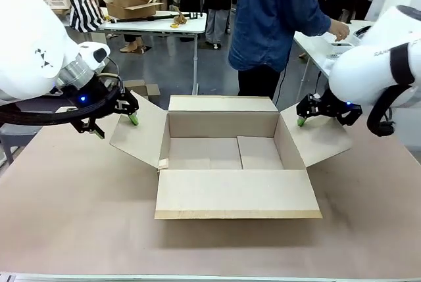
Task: Pack the gift set into the box.
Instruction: Place both hands on the side flaps of the Package Box and spread them outward, then lift both hands away from the flaps of the Package Box.
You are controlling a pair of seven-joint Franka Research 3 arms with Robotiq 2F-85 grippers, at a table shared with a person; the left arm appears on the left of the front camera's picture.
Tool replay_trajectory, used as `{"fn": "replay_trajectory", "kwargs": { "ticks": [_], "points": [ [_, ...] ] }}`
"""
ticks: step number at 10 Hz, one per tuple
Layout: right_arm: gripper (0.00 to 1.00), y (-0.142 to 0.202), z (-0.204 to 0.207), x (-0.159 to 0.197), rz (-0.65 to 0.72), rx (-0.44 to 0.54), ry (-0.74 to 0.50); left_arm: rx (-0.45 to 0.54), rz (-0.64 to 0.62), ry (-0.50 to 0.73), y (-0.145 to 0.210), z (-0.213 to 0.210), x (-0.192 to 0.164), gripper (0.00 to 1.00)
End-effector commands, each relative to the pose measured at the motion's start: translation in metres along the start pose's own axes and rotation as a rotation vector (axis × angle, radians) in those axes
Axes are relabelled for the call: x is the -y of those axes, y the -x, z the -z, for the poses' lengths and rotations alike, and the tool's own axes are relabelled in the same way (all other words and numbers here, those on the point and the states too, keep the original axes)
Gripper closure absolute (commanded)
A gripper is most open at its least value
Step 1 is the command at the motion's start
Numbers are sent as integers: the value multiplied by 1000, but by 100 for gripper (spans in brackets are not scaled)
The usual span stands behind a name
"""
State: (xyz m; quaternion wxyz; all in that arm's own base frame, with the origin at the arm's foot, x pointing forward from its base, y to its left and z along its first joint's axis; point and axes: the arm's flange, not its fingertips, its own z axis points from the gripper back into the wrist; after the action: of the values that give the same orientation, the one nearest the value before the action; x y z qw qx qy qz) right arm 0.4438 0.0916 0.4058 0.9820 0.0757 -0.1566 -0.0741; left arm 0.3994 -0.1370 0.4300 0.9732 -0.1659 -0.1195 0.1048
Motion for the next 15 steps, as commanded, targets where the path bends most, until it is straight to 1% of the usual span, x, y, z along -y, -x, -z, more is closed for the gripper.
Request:
{"fn": "replay_trajectory", "kwargs": {
  "ticks": [1, 15],
  "points": [
    [0, -1, -6, -4, 18, -1, 36, 1, -9, -20, -1, -3, 1, 0],
    [0, -1, -6, -4, 18, -1, 36, 1, -9, -20, -1, -3, 1, 0]
  ]
}}
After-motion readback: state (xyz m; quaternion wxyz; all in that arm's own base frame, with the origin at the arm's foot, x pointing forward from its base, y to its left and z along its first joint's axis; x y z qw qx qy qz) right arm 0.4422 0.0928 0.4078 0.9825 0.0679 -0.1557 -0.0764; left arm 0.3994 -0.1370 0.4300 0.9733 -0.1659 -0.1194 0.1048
